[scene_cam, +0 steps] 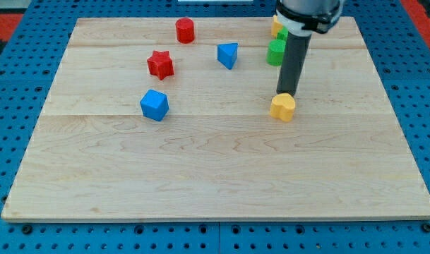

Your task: Place the green circle above the yellow heart

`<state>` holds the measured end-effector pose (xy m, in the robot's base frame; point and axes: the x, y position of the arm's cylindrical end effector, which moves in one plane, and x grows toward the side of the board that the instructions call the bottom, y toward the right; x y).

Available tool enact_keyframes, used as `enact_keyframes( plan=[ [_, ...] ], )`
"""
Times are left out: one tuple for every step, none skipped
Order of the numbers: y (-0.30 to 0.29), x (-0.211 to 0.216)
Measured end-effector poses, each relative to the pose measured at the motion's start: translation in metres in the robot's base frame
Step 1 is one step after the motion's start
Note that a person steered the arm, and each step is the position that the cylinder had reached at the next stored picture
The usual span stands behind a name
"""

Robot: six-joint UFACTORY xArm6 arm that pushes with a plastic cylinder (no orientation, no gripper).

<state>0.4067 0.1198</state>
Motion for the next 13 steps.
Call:
enact_keyframes(
  plan=[
    [0.001,0.007],
    [0.031,0.002],
    [0.084,-0.040],
    [0.080,-0.111],
    [0.069,-0.148],
    [0.014,-0.160],
    [-0.009,-0.157],
    [0.008,-0.150],
    [0.011,-0.122],
    [0.012,-0.099],
    [0.006,-0.103],
    [-0.002,-0.114],
    [-0.010,-0.096]
  ],
)
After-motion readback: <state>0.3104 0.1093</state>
